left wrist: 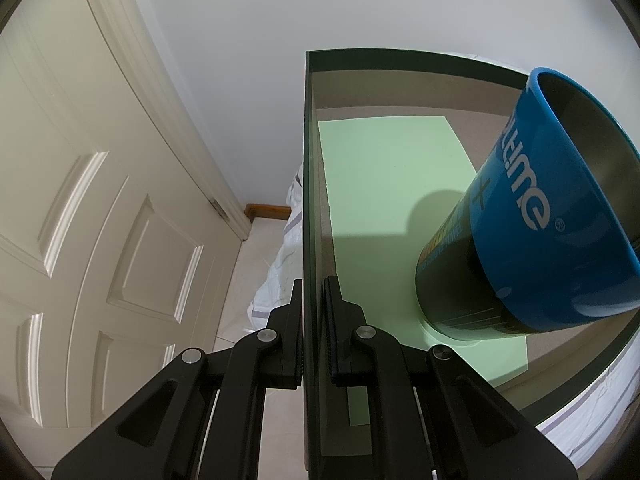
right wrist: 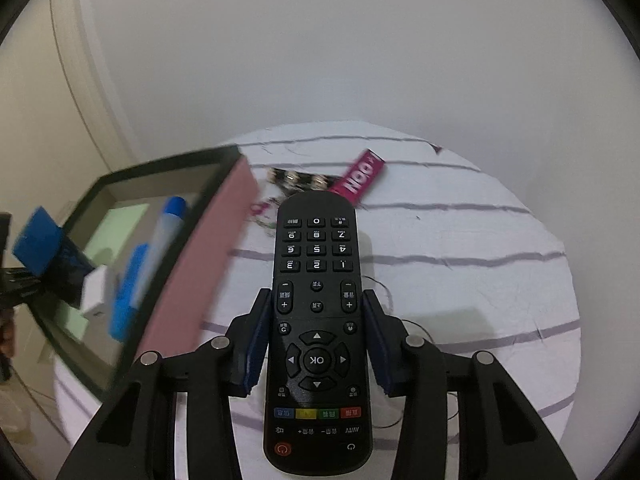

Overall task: Organize rigid objects
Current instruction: 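Carry the black remote into the box and open the right gripper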

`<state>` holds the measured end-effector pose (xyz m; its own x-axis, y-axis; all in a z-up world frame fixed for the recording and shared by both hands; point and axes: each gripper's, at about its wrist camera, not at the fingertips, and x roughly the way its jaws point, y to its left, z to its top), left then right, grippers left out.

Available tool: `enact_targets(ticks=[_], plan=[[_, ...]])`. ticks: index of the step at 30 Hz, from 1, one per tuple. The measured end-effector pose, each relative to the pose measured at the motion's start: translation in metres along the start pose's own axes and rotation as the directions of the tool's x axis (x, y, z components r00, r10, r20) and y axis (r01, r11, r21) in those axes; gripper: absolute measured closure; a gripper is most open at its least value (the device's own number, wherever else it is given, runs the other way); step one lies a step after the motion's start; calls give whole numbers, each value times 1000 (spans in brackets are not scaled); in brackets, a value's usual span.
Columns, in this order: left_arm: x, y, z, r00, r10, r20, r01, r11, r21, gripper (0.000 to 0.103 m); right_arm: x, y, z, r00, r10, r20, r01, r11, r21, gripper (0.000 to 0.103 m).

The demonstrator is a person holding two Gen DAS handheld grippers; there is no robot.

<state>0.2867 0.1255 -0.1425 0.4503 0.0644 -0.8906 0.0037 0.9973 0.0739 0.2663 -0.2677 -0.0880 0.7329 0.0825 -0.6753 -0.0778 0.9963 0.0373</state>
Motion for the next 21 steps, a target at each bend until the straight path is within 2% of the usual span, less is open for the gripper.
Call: enact_targets(ticks=[4, 10, 17, 21], plan=[[0, 0, 0, 1000, -1, 1, 1, 1000, 0, 97, -16, 24, 15, 998, 33, 46, -31, 999, -35, 59], [0, -2, 1, 1000, -1, 0, 1, 1000, 0, 97, -17, 75, 43, 991, 119, 56, -111, 986, -121, 59], [1, -1, 1, 1000, 0, 0, 0, 1000, -3, 97, 21, 135, 64, 976, 214, -36, -217, 961, -173, 58], [0, -1, 1, 1000, -5, -1, 5, 1000, -3, 97, 54, 163, 68, 969, 216, -117, -237, 948, -212, 58]])
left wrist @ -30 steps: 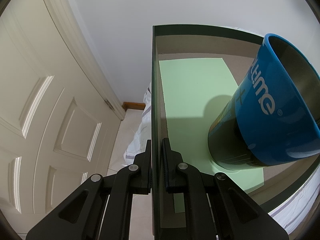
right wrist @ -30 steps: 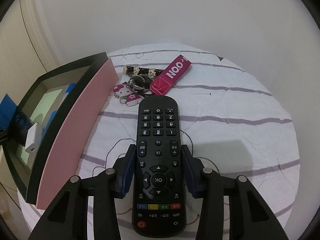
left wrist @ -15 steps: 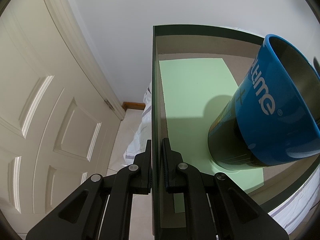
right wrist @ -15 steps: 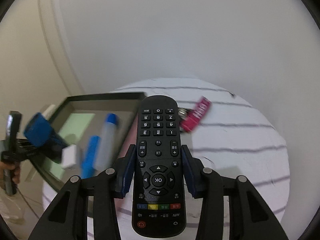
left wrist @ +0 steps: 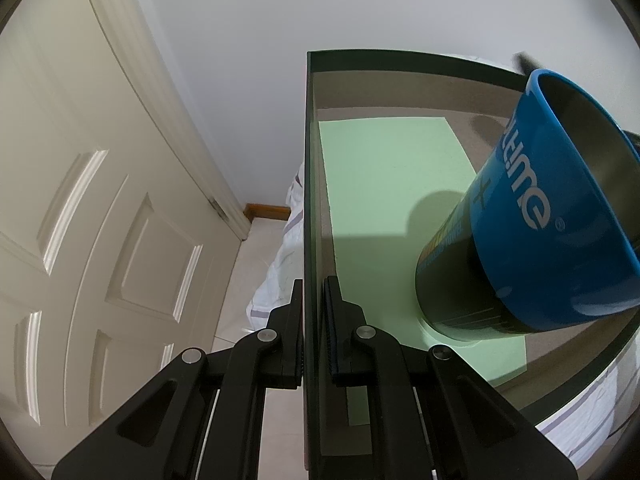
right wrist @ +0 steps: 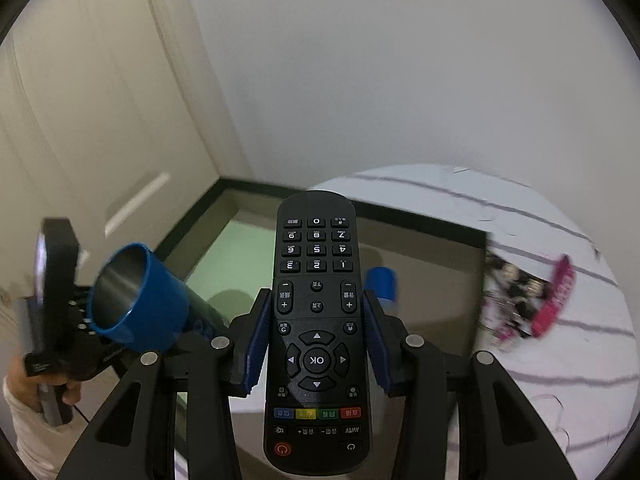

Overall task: Organize rigid objects
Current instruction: 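Carry the black remote into the box and open the right gripper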

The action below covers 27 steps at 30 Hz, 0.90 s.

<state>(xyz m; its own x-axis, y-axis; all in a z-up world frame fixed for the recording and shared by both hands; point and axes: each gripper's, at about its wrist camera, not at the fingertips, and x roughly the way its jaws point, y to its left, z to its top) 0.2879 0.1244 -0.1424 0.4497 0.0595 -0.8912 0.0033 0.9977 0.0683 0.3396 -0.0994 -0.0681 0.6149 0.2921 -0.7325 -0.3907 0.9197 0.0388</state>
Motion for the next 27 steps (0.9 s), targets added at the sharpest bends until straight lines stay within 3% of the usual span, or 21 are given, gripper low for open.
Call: enact_targets(ticks=[9, 18, 20, 23, 27], plan=[[2, 0, 2, 1000, 2, 1, -2, 1000, -2, 97, 64, 9, 20, 991, 4, -136, -8, 1000, -25, 58], [2, -2, 0, 1000, 5, 1, -5, 1000, 3, 97, 87, 22, 31, 980, 17, -200, -26, 999, -43, 58], [1, -3, 0, 1000, 4, 1, -4, 1000, 3, 97, 85, 21, 32, 981, 11, -192, -19, 999, -37, 57], [1, -2, 0, 1000, 2, 0, -2, 1000, 2, 97, 75, 19, 32, 988, 14, -155, -18, 1000, -21, 46], [1, -2, 0, 1000, 1, 1, -1, 1000, 2, 97, 57, 15, 24, 991, -3, -133, 0, 1000, -25, 44]])
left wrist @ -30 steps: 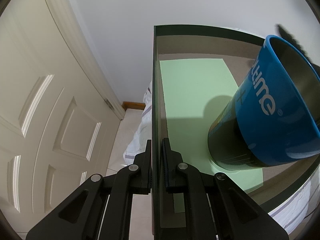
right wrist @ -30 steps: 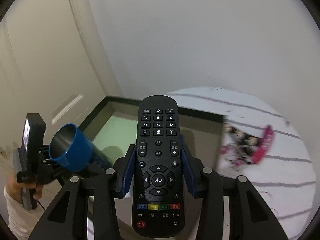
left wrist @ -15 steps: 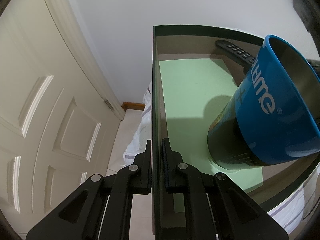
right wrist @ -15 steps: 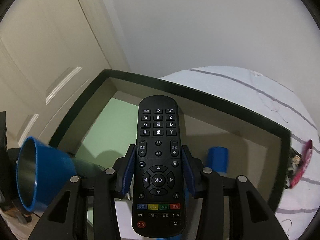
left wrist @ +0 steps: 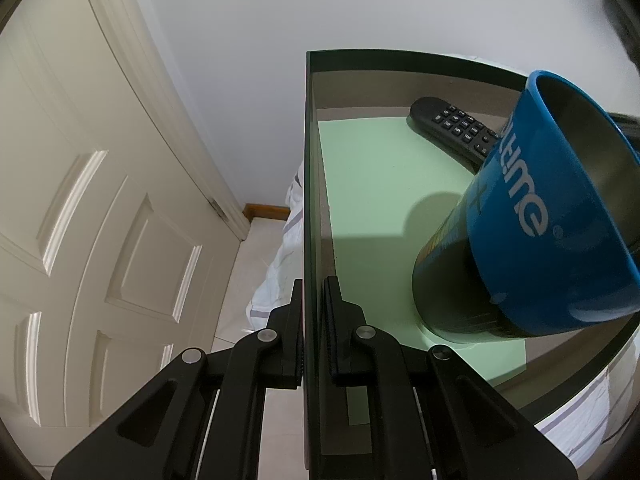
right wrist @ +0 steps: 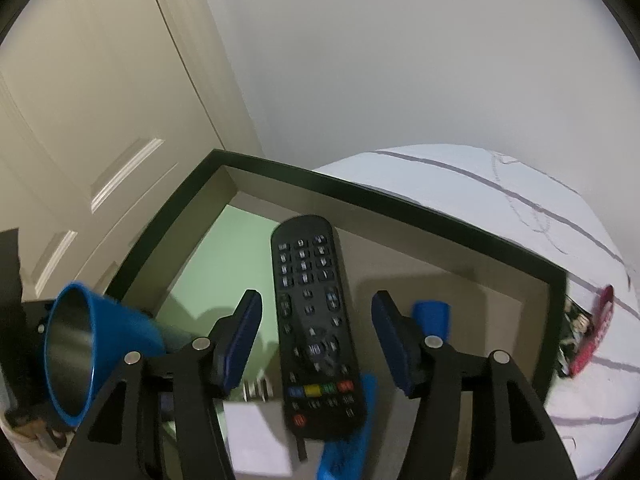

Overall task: Organize rigid objects
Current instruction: 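Carry the black remote into the box and open the right gripper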

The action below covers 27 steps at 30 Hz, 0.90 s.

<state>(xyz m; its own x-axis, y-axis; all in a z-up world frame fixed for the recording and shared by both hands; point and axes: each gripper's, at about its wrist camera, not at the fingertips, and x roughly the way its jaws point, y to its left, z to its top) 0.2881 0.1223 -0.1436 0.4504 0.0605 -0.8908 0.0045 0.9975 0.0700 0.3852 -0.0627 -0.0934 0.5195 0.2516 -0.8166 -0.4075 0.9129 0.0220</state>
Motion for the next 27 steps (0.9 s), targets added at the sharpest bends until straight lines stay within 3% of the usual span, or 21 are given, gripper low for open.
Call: enact_targets(ticks=[3, 6, 9, 14, 16, 17, 18, 23, 27], plan=[[0, 0, 0, 1000, -1, -2, 1, 1000, 0, 97, -14, -5, -9, 1000, -5, 22, 5, 1000, 8, 44], [-1, -1, 1, 1000, 2, -3, -2, 1000, -1, 97, -32, -14, -19, 996, -85, 36, 84, 996, 17, 41], [-1, -1, 1, 1000, -4, -1, 4, 1000, -1, 97, -46, -19, -26, 992, -115, 59, 114, 993, 17, 40], [-2, 1, -1, 1000, -3, 0, 3, 1000, -2, 97, -99, -48, -50, 972, -159, 170, 144, 985, 97, 39], [-2, 1, -1, 1000, -2, 0, 2, 1000, -1, 97, -121, -64, -62, 958, -190, 217, 157, 975, 161, 33], [-2, 2, -1, 1000, -3, 0, 3, 1000, -2, 97, -129, -72, -66, 953, -203, 227, 164, 970, 179, 24], [-2, 2, -1, 1000, -2, 0, 2, 1000, -1, 97, -139, -83, -74, 943, -232, 239, 182, 960, 214, 23], [-2, 2, -2, 1000, -2, 1, 2, 1000, -2, 97, -157, -127, -100, 927, -301, 226, 214, 916, 339, 23], [-3, 3, -1, 1000, 0, -1, 0, 1000, -3, 97, -143, -152, -110, 932, -310, 188, 218, 893, 393, 23]])
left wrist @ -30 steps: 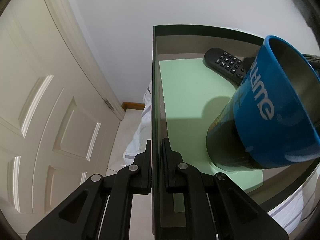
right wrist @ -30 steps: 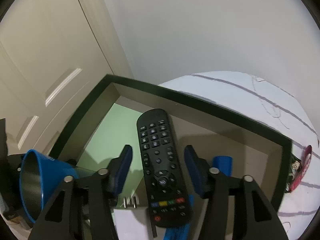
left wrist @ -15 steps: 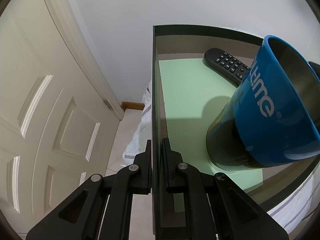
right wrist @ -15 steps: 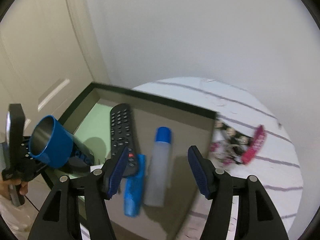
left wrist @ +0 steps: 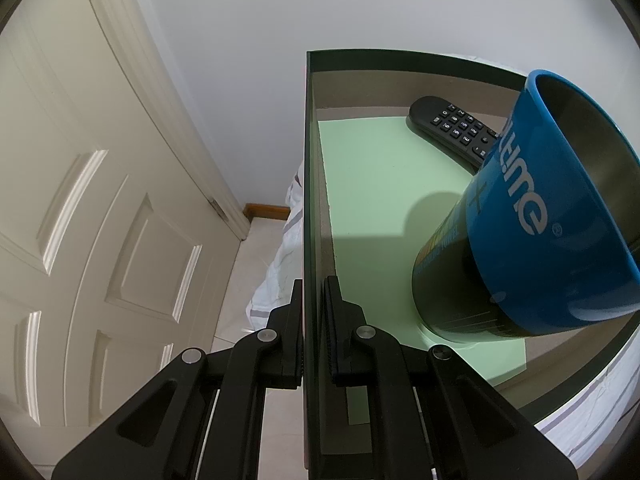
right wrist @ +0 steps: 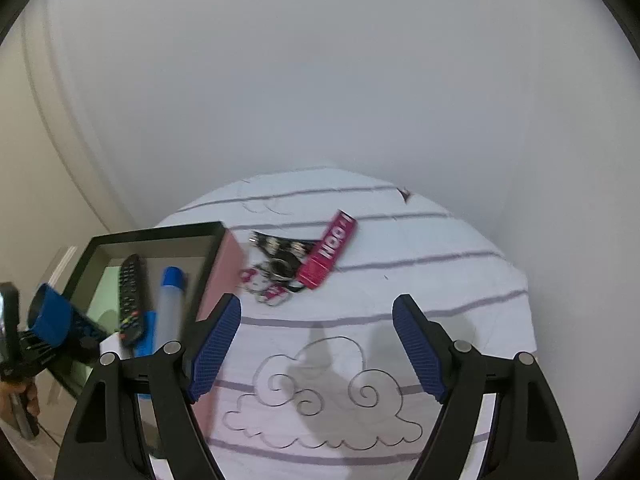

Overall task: Organize rigid objects
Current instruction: 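Carry the black remote into the box and open the right gripper, then grasp the keys by the pink strap with the right gripper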

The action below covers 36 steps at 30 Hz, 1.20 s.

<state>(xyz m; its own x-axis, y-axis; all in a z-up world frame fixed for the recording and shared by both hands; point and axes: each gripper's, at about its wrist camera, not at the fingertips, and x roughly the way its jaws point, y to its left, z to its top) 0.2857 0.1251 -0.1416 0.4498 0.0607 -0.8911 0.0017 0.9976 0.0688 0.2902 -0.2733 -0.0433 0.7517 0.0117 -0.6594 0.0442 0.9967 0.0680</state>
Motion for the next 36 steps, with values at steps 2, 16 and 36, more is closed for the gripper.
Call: enact_targets(ticks=[2, 16, 36], plan=[[0, -1, 0, 1000, 2, 0, -2, 1000, 2, 97, 15, -8, -3, 999, 7, -36, -6, 1000, 21, 23], [0, -2, 0, 1000, 8, -4, -8, 1000, 7, 97, 99, 12, 12, 984, 108, -144, -100, 993, 62, 23], [-1, -7, 0, 1000, 9, -4, -9, 1000, 9, 97, 110, -10, 9, 977, 114, -178, -110, 993, 33, 74]])
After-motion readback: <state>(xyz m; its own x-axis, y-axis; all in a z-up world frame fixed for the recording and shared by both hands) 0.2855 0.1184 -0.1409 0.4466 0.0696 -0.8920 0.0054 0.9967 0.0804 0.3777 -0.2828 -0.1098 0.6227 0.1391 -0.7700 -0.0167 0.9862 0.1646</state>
